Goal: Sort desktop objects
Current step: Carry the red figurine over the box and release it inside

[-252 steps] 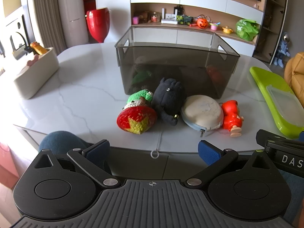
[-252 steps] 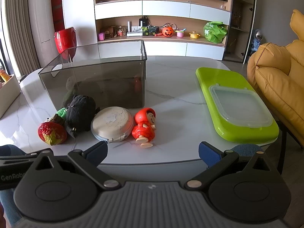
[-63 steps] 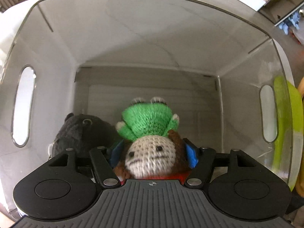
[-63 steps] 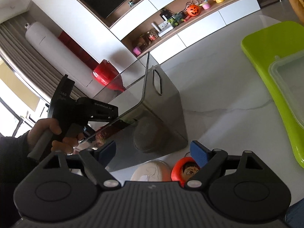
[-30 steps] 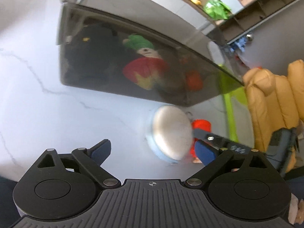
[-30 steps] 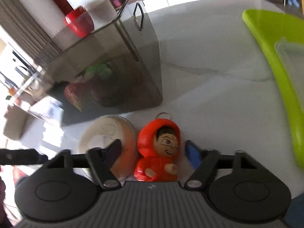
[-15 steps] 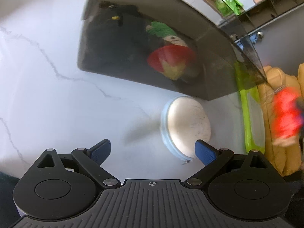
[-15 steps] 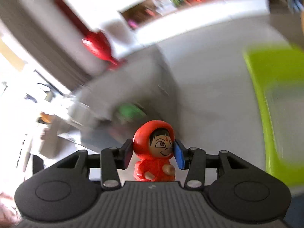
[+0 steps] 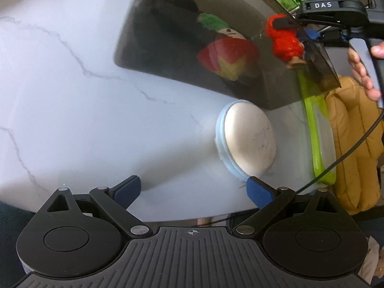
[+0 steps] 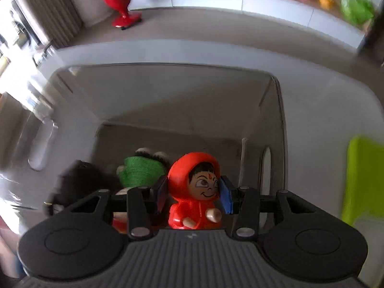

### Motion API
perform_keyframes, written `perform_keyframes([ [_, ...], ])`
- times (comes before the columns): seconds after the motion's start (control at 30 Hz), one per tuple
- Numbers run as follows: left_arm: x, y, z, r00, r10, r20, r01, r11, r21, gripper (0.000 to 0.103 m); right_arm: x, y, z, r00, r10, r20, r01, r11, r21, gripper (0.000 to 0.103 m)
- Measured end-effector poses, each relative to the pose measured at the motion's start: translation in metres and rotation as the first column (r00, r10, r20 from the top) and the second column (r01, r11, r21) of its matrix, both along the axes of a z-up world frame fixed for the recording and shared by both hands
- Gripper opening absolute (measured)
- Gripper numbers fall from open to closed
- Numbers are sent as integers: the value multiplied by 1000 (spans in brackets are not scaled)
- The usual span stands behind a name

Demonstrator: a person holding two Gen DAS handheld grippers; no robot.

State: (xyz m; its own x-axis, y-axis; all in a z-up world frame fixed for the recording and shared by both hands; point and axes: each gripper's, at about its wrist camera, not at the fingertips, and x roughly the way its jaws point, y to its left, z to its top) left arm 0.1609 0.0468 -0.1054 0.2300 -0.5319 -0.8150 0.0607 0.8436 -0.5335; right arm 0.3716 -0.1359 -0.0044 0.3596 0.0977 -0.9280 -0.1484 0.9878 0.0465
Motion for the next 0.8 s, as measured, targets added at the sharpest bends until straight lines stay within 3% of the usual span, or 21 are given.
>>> perform_keyframes([
  [0.07,3,0,-1,1000,4,2,-4,1000,-3,99,0,5,-4,1000,29,-6,-29,999,-26,48],
  [0.17,8,-7,-2,1000,-6,5,6,1000,-5,99,-1,4,-16,996,5,-94,-7,1000,-24,48],
  [0.3,6,-15,0,999,-38,12,38,999,13,99,-8,13,-19,995,35,-89,-41,996,-73,48],
  [0.57,0,-28,13,995,-76,59,72,995,68,99,-9,17,-35,984,57,-171,-74,993,-94,50],
  [0.7,0,-30,17,995,-82,63,77,994,72,99,-14,11,-24,987,54,-152,-61,997,-42,53],
  [0.8,1,-34,17,994,-90,58,86,994,69,99,-29,2,2,996,49,-68,-49,999,15,53],
])
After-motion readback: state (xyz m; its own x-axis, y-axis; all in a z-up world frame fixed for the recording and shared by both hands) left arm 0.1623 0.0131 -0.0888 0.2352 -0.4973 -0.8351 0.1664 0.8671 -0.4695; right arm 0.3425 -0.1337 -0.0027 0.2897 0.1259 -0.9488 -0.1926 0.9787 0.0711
